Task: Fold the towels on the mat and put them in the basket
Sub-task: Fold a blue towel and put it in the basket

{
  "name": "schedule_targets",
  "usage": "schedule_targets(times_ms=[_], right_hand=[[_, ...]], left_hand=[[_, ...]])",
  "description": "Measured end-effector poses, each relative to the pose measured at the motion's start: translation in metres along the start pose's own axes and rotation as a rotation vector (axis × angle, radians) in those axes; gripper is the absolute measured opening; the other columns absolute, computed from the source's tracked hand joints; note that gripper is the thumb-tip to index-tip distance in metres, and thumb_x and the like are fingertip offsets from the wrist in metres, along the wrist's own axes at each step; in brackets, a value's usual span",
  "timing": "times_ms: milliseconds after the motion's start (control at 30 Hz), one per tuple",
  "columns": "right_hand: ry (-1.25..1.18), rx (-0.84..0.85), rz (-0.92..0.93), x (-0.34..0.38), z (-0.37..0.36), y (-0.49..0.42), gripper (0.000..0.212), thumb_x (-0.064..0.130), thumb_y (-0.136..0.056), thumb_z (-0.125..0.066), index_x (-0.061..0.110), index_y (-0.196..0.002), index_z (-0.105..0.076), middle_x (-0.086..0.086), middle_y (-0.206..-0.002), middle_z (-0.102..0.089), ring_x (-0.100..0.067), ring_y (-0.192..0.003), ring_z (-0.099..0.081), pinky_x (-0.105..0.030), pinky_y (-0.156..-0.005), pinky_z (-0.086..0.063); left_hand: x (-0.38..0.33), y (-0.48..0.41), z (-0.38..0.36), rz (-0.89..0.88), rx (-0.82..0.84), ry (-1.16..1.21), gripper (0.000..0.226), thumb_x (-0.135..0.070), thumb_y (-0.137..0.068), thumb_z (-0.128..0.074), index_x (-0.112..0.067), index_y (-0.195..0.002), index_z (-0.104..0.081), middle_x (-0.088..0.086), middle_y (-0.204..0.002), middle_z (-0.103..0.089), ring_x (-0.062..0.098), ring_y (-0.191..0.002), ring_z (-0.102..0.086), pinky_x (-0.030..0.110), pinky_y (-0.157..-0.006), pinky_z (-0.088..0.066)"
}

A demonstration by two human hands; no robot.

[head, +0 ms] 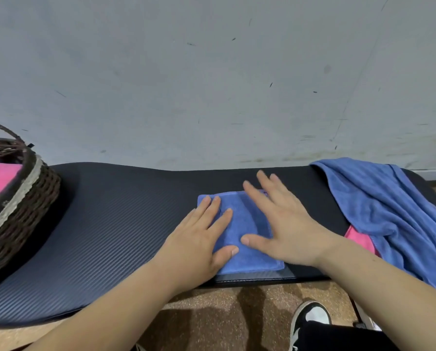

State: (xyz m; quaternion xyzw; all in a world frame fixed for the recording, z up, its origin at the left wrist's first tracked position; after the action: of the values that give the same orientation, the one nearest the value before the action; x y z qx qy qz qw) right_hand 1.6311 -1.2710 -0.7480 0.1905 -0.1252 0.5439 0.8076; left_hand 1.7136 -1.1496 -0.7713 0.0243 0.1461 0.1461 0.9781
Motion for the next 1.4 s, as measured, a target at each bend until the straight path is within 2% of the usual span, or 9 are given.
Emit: schedule_targets(times_ms=[133, 233, 333, 467, 567, 800, 1033, 1267, 1400], right_hand=[[0.031, 0.279, -0.094, -0.013, -0.031, 0.014, 0.093, 0.071, -0.093, -0.049, 0.046, -0.159, 0.013, 0.020, -0.164, 0.031, -0.010, -0.151, 0.033, -0.045, -0.127, 0.009], [-0.007, 0.267, -0.087, -0.014, -0.030, 0.013, 0.094, 0.072, -0.092, -0.050, 0.048, -0.159, 0.012, 0.023, -0.163, 0.030, -0.007, -0.150, 0.033, -0.045, -0.127, 0.010], [-0.075, 0.282, -0.080, -0.013, -0.026, 0.014, 0.096, 0.067, -0.092, -0.056, 0.045, -0.160, 0.008, 0.022, -0.164, 0.027, -0.004, -0.150, 0.031, -0.041, -0.128, 0.007], [-0.172, 0.330, -0.110, -0.016, -0.018, 0.019, 0.095, 0.056, -0.094, -0.063, 0.041, -0.162, 0.001, 0.023, -0.165, 0.023, 0.005, -0.149, 0.025, -0.031, -0.128, 0.004], [-0.114, 0.331, -0.092, -0.011, -0.022, 0.018, 0.100, 0.056, -0.091, -0.066, 0.041, -0.162, 0.004, 0.021, -0.166, 0.023, 0.005, -0.148, 0.025, -0.039, -0.128, 0.004], [-0.174, 0.175, -0.048, 0.006, -0.017, 0.004, 0.102, 0.063, -0.085, -0.069, 0.036, -0.164, -0.009, 0.014, -0.171, 0.003, -0.002, -0.156, 0.007, -0.044, -0.128, -0.006], [-0.112, 0.126, -0.068, 0.009, -0.025, -0.003, 0.099, 0.068, -0.085, -0.065, 0.035, -0.163, -0.014, 0.013, -0.172, -0.003, -0.007, -0.157, 0.005, -0.049, -0.126, -0.002], [-0.224, 0.088, -0.065, -0.004, -0.019, -0.006, 0.078, 0.070, -0.078, -0.061, 0.040, -0.147, -0.040, 0.017, -0.154, -0.044, -0.009, -0.150, -0.031, -0.047, -0.121, -0.027], [-0.288, 0.057, -0.087, -0.011, -0.014, -0.009, 0.059, 0.052, -0.085, -0.060, 0.039, -0.141, -0.049, 0.017, -0.149, -0.049, -0.010, -0.146, -0.038, -0.044, -0.120, -0.031]], left_hand=[[0.019, 0.002, 0.042, 0.130, -0.300, 0.092, 0.061, -0.059, -0.092, -0.048, -0.018, -0.137, -0.059, 0.004, -0.141, -0.057, 0.027, -0.128, -0.054, 0.041, -0.107, -0.047], [0.047, 0.006, 0.046, 0.464, -0.188, 0.024, 0.048, -0.072, -0.083, -0.053, -0.026, -0.095, -0.058, -0.007, -0.096, -0.058, 0.020, -0.092, -0.055, 0.041, -0.082, -0.050], [0.048, 0.008, 0.029, 0.574, -0.079, 0.195, 0.050, -0.073, -0.078, -0.058, -0.024, -0.077, -0.050, -0.007, -0.083, -0.058, 0.016, -0.079, -0.057, 0.036, -0.067, -0.046], [0.041, 0.008, 0.030, 0.591, -0.112, 0.385, 0.039, -0.054, -0.083, -0.069, -0.022, -0.081, -0.046, -0.008, -0.081, -0.059, 0.010, -0.070, -0.056, 0.029, -0.056, -0.037], [0.045, 0.010, 0.045, 0.593, -0.167, 0.465, 0.035, -0.046, -0.084, -0.072, -0.022, -0.085, -0.048, -0.006, -0.080, -0.062, 0.013, -0.071, -0.059, 0.030, -0.056, -0.043], [0.042, 0.014, 0.088, 0.495, -0.189, 0.028, 0.033, -0.042, -0.091, -0.058, -0.030, -0.116, -0.041, -0.011, -0.092, -0.052, 0.021, -0.080, -0.056, 0.035, -0.061, -0.042], [-0.018, 0.007, 0.084, 0.173, -0.353, -0.080, 0.032, -0.044, -0.081, -0.064, -0.025, -0.107, -0.061, -0.009, -0.088, -0.050, 0.013, -0.065, -0.049, 0.028, -0.045, -0.039], [-0.021, -0.005, 0.061, -0.002, -0.284, 0.237, 0.033, -0.017, -0.090, -0.052, -0.019, -0.115, -0.073, -0.006, -0.097, -0.069, 0.019, -0.087, -0.065, 0.040, -0.075, -0.056], [-0.023, -0.002, 0.063, -0.067, -0.304, 0.052, 0.038, -0.035, -0.087, -0.055, -0.023, -0.119, -0.071, -0.008, -0.118, -0.063, 0.020, -0.101, -0.060, 0.033, -0.080, -0.055]])
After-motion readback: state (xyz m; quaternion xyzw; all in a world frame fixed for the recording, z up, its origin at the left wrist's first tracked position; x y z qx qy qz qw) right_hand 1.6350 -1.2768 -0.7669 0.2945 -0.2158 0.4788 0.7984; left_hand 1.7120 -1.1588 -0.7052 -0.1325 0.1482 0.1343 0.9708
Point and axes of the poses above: each hand's wrist, its own y-axis away from the middle knuckle, its own z-axis out of the back of the hand, x = y × z, the point moved 10 cm from there along -y, towards the middle knuckle
